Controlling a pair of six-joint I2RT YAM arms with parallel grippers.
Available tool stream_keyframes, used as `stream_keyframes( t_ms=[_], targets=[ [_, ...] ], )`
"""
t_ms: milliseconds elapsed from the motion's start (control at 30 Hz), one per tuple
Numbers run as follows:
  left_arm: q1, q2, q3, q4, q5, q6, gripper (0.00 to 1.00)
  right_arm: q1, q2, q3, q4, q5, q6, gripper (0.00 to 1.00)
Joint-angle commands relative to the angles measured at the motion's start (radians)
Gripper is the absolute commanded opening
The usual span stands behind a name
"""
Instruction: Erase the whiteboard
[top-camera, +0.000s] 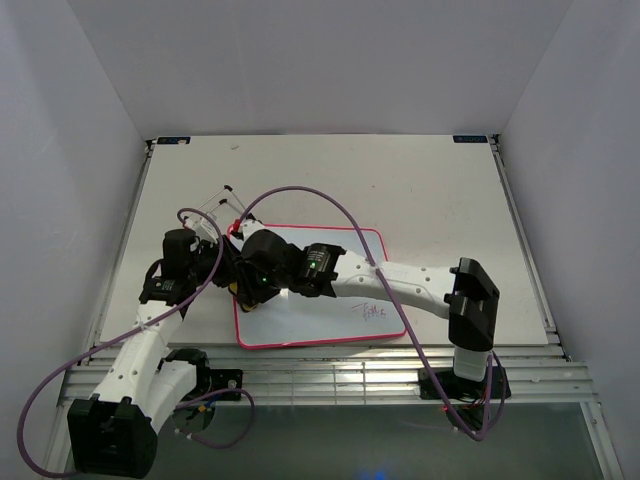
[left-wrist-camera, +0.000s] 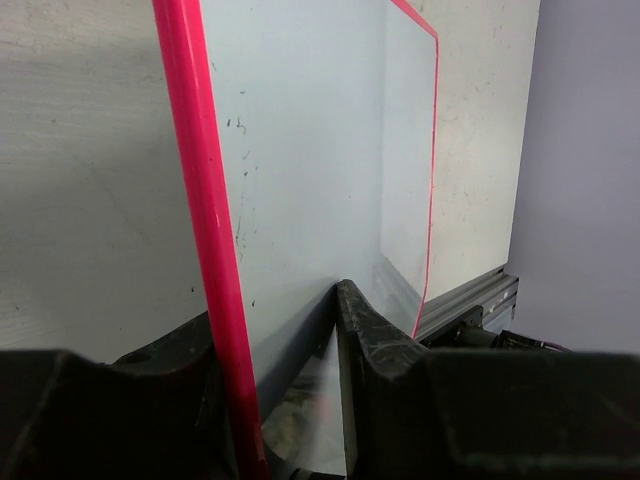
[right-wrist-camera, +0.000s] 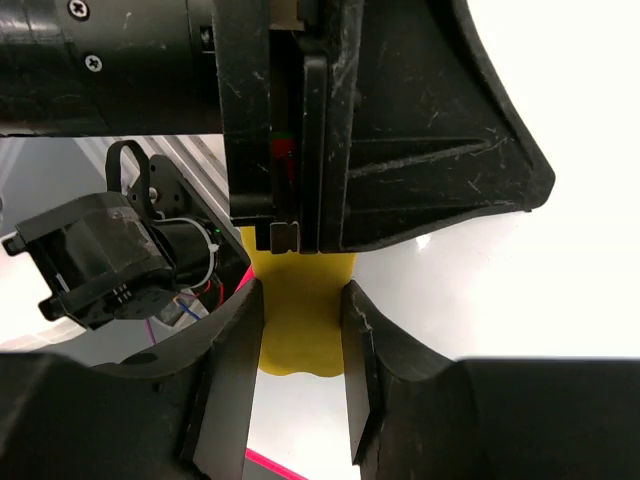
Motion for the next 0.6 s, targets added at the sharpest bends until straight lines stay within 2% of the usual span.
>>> stream_keyframes(
  t_ms=[0, 133, 367, 500, 567],
  targets=[
    [-0.008, -0.023, 0.034, 0.086, -0.096, 0.101, 0.0, 0.013, 0.022, 0.028, 0.106, 0.053, 0.075, 0.33],
    [-0.008, -0.028, 0.032, 0.087, -0.086, 0.101, 0.0, 0.007, 0.033, 0.033, 0.04, 0.179, 0.064, 0.33],
    [-0.008, -0.022, 0.033, 0.086, -0.084, 0.105, 0.0, -0.048, 0.012, -0.076, -0.044, 0.265, 0.055, 0.33],
    [-0.008, -0.026, 0.034, 0.078, -0.098, 0.105, 0.0, -0.093, -0.051, -0.206, -0.069, 0.306, 0.055, 0.33],
    [-0.008, -0.029, 0.035, 0.074, -0.112, 0.105, 0.0, -0.128, -0.114, -0.323, -0.072, 0.296, 0.054, 0.33]
  ],
)
